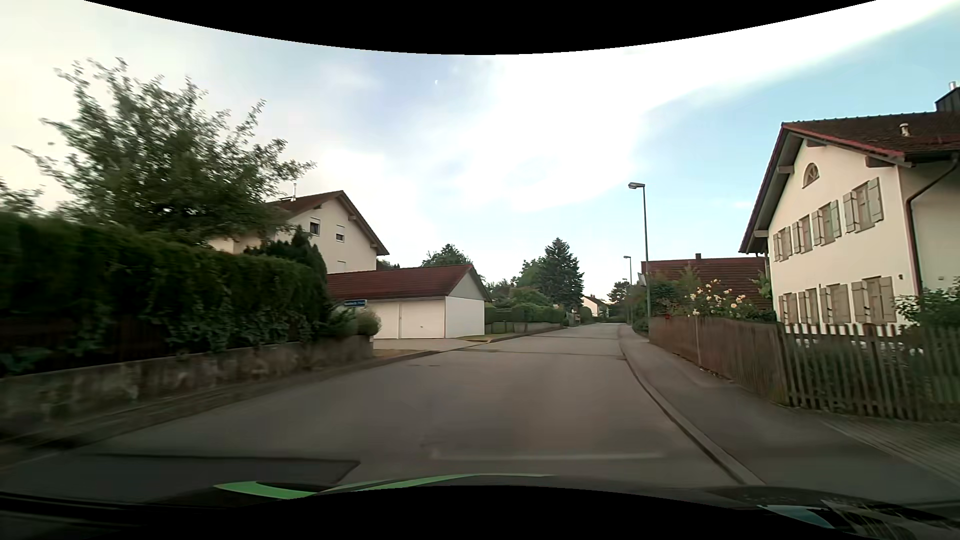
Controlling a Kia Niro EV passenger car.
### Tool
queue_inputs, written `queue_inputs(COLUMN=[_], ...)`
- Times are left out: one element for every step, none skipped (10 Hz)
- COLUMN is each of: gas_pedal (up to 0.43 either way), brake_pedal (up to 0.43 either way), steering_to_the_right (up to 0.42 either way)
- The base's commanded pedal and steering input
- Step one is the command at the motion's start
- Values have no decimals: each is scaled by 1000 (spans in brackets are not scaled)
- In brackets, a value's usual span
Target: Follow the waypoints while adhering to traffic rules and regulations
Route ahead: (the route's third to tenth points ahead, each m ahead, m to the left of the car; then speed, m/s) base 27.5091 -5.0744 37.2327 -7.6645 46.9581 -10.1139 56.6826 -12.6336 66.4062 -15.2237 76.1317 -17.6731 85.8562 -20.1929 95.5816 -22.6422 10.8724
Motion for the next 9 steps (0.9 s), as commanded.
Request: queue_inputs(gas_pedal=[189,189,189,197,197,197,197,197,197], brake_pedal=[0,0,0,0,0,0,0,0,0], steering_to_the_right=[97,94,90,87,82,73,62,55,52])
